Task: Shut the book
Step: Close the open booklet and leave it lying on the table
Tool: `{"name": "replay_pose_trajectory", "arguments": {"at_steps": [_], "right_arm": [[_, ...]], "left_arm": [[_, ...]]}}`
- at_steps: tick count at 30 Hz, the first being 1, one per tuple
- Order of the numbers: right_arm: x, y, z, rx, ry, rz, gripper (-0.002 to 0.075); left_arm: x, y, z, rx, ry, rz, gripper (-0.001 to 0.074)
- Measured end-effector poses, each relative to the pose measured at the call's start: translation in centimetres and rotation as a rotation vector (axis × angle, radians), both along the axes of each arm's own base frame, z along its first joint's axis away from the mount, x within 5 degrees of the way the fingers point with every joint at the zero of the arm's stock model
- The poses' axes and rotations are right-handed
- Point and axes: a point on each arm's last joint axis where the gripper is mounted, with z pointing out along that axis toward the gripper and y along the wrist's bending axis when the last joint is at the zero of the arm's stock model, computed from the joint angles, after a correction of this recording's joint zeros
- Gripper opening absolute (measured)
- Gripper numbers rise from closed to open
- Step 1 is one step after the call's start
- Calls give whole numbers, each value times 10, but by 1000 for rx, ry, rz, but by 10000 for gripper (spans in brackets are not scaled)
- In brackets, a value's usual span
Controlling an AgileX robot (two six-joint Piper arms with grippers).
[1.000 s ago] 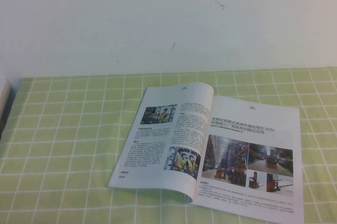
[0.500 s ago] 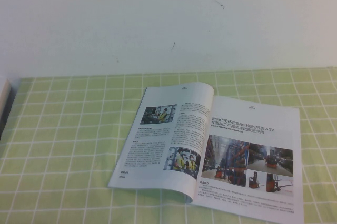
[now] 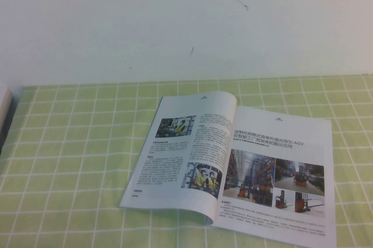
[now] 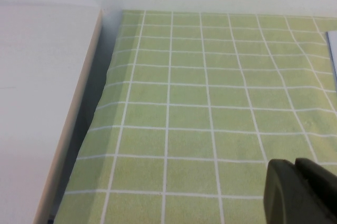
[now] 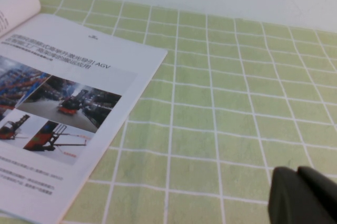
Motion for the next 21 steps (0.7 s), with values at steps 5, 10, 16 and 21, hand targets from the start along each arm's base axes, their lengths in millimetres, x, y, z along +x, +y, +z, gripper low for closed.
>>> {"name": "replay_pose_trajectory", "arguments": {"at_steps": [5, 10, 16, 21], "right_arm": [[1, 0, 1, 0, -17, 0, -3], [2, 0, 5, -4, -74, 2, -3], [5, 0, 23, -34, -283, 10, -3], [3, 1, 51, -39, -593, 12, -3]], "left_arm": [[1, 1, 3, 7, -45, 5, -4], [3, 1, 10, 13, -125, 13, -4], [3, 4, 33, 26, -379, 39, -4], [-3, 6, 58, 40, -666, 68, -4]]}}
